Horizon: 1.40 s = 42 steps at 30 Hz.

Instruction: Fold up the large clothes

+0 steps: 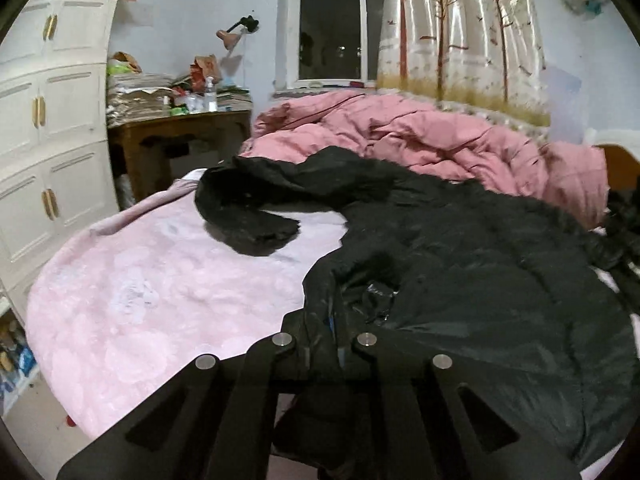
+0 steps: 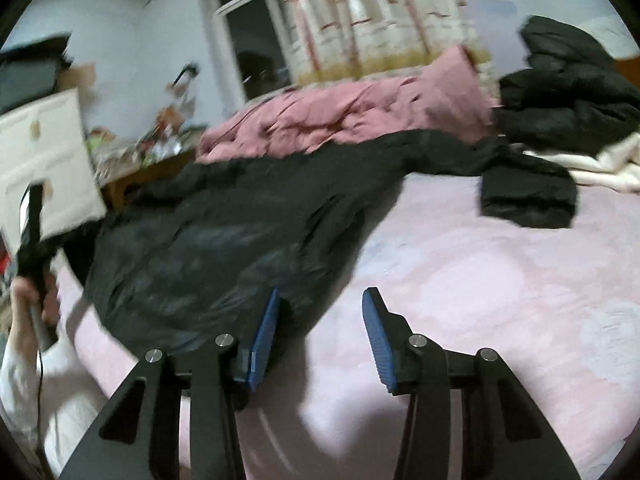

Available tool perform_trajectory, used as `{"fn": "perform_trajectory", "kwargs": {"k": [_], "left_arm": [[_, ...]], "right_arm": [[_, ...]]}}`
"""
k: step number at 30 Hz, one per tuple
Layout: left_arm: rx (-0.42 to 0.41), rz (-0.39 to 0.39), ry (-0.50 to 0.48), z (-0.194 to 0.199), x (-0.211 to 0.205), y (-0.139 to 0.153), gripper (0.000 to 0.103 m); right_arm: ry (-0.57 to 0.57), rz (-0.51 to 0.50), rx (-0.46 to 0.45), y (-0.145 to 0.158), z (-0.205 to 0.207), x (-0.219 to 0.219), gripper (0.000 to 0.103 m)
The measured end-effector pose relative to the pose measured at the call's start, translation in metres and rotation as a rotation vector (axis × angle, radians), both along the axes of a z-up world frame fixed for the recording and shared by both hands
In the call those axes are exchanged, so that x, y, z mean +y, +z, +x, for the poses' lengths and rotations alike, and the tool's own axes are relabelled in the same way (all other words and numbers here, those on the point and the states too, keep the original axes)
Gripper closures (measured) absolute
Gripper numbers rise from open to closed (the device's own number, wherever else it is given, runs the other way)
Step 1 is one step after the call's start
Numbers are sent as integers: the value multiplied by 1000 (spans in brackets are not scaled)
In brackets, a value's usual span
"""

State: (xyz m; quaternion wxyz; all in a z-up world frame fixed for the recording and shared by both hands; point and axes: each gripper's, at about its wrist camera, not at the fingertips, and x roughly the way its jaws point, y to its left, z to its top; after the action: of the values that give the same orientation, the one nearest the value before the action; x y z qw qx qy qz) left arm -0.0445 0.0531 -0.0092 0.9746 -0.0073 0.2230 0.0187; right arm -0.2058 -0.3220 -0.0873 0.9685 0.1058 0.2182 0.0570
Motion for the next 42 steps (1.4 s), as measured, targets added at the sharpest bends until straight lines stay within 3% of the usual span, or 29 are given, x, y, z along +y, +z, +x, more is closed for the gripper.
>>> {"fn": "perform_trajectory", "kwargs": {"k": [1, 4, 6, 7, 10, 14, 17, 20, 24, 27, 28, 29, 30, 31, 32, 34, 38, 41, 42], "left_arm": [[0, 4, 10, 0, 0, -6, 100], [3, 93, 115, 6, 0, -24, 99], [31, 120, 149, 13, 2, -33, 99], [46, 87, 134, 14, 6, -35, 99], [10, 55, 87, 6, 10, -30, 99], [-97, 135, 19, -21, -14, -12, 100], [-180, 122, -35, -44, -26, 9, 99], [-172, 100, -77, -48, -31, 13, 98], [-66, 143, -75, -32, -37, -21, 95], [41, 110, -74, -23, -31, -47, 92], [59, 89, -76, -24, -29, -52, 89], [70, 69, -76, -25, -26, -55, 81], [75, 55, -75, -28, -24, -57, 74], [71, 41, -74, -33, -21, -58, 60], [59, 30, -76, -40, -18, -59, 49], [44, -9, -100, -58, -11, -60, 41], [-7, -89, -156, -95, 4, -67, 33], [5, -97, -144, -100, -1, -75, 33], [-12, -99, -143, -102, -1, -73, 39]], "right_arm": [[19, 2, 3, -2, 1, 5, 54], [60, -10, 33, -6, 6, 20, 32], [30, -88, 32, -8, 8, 35, 31], [10, -151, 39, -9, 10, 43, 35], [-36, -229, 11, -10, 6, 55, 88], [-165, -269, -144, 15, -15, 51, 97], [-299, -247, -245, 41, -31, 32, 97], [-340, -157, -229, 45, -32, 7, 97], [-306, -154, -82, 21, -18, 1, 97], [-300, -198, -14, 5, -12, 10, 90], [-298, -191, -13, 5, -13, 9, 81], [-297, -172, -20, 5, -15, 5, 64], [-295, -142, -32, 7, -15, 1, 53], [-294, -110, -52, 8, -19, -2, 44], [-290, -78, -73, 10, -23, -6, 45], [-255, -21, -96, 12, -32, -12, 44], [-175, 36, -57, 1, -37, -19, 44], [-134, 35, 0, -8, -30, -13, 44], [-134, 20, 10, -10, -27, -9, 44]]}}
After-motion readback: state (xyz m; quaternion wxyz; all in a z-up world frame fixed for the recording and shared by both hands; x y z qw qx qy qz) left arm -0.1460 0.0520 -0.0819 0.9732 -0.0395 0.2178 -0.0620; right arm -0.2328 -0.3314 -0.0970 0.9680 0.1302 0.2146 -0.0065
